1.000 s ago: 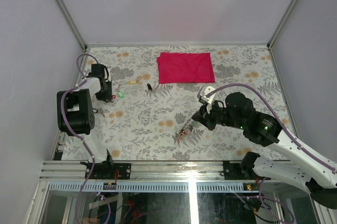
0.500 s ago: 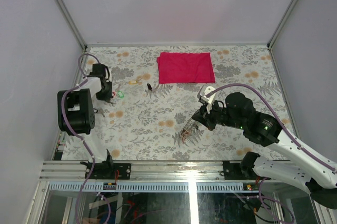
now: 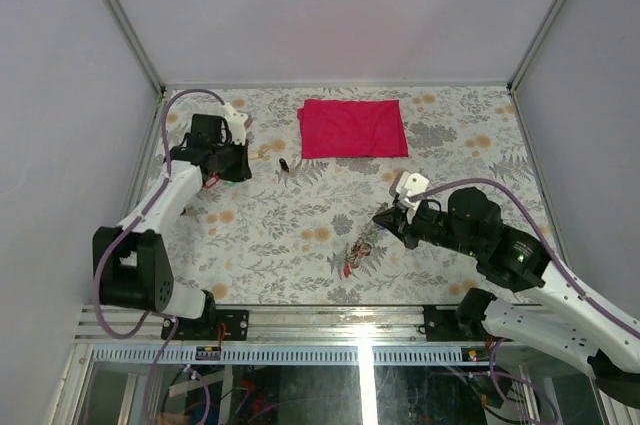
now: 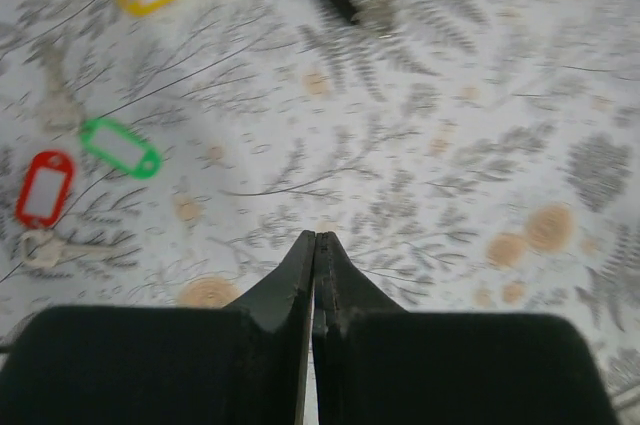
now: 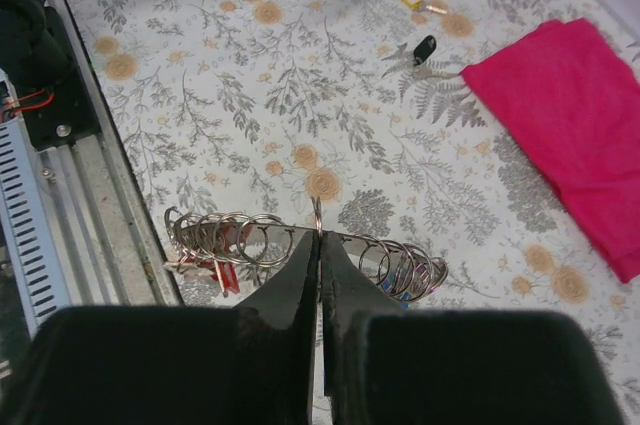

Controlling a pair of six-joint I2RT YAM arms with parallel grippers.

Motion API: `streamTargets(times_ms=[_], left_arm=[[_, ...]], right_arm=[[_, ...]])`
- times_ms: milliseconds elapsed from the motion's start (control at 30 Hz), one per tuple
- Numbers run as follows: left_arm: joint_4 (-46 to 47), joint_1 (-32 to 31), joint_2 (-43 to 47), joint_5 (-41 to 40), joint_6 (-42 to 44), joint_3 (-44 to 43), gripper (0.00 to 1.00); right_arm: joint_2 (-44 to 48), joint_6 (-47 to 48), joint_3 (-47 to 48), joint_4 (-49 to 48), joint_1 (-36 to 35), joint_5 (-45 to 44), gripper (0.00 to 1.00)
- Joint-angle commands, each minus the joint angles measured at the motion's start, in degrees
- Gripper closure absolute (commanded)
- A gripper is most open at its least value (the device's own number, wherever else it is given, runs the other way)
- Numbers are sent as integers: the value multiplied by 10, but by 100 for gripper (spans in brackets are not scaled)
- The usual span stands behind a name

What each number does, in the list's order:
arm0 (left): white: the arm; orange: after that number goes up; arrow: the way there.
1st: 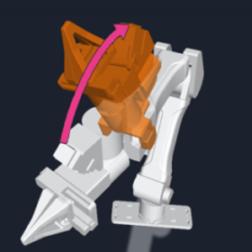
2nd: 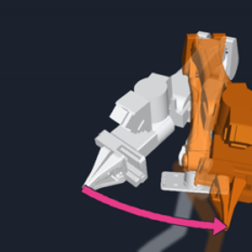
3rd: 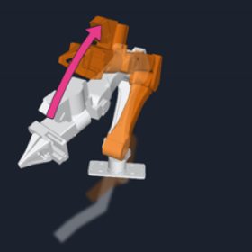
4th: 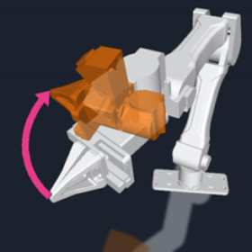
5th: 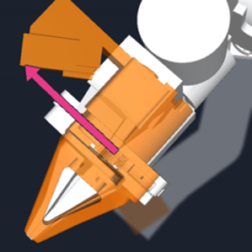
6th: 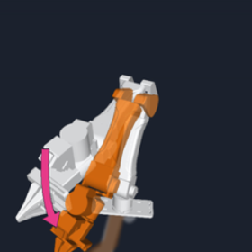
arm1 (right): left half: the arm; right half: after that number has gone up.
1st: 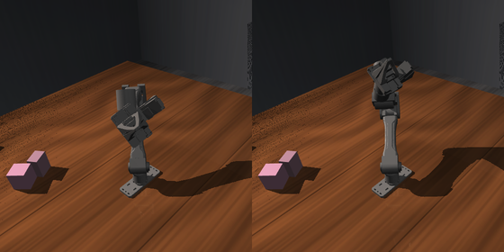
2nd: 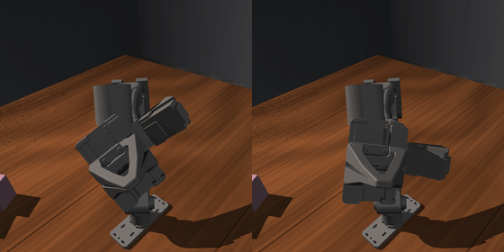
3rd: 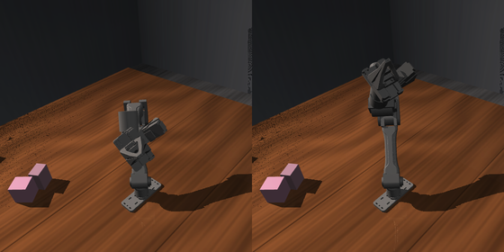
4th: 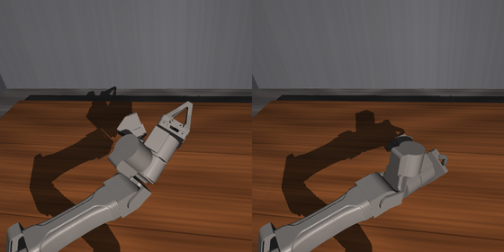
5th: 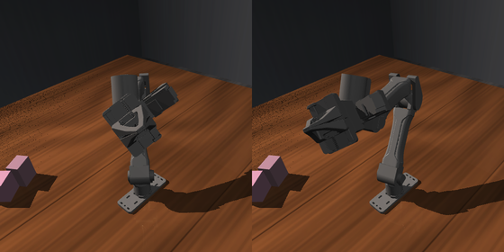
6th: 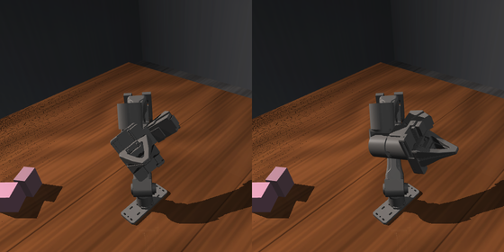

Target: Put the keys on the keyring

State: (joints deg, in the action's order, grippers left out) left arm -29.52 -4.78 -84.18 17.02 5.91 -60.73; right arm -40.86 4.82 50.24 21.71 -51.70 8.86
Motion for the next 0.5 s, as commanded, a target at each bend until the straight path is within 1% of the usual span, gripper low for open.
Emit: streamTargets(times_ms=[0,67,100,133,167,233,267,300,467], left_arm=[[-12,-31,60,71,2,8,100],[-17,-32,70,24,-2,14,100],[-17,-30,69,-6,-3,19,93],[-15,-26,64,-26,-3,29,83],[-13,-12,59,-32,-7,35,78],[-11,16,48,-8,-24,42,73],[-2,26,44,-4,-36,46,66],[7,35,41,-11,-49,51,63],[23,58,10,-18,-65,47,57]], right_arm=[[36,61,-6,-105,0,-14,100],[33,68,0,-105,-1,-22,100],[27,67,6,-101,0,-26,100],[20,67,10,-95,0,-29,100],[12,64,14,-90,-1,-30,100],[-1,55,18,-81,0,-33,100],[-6,52,19,-80,0,-33,100],[-8,47,19,-80,0,-34,100],[-13,33,15,-84,0,-31,100]])
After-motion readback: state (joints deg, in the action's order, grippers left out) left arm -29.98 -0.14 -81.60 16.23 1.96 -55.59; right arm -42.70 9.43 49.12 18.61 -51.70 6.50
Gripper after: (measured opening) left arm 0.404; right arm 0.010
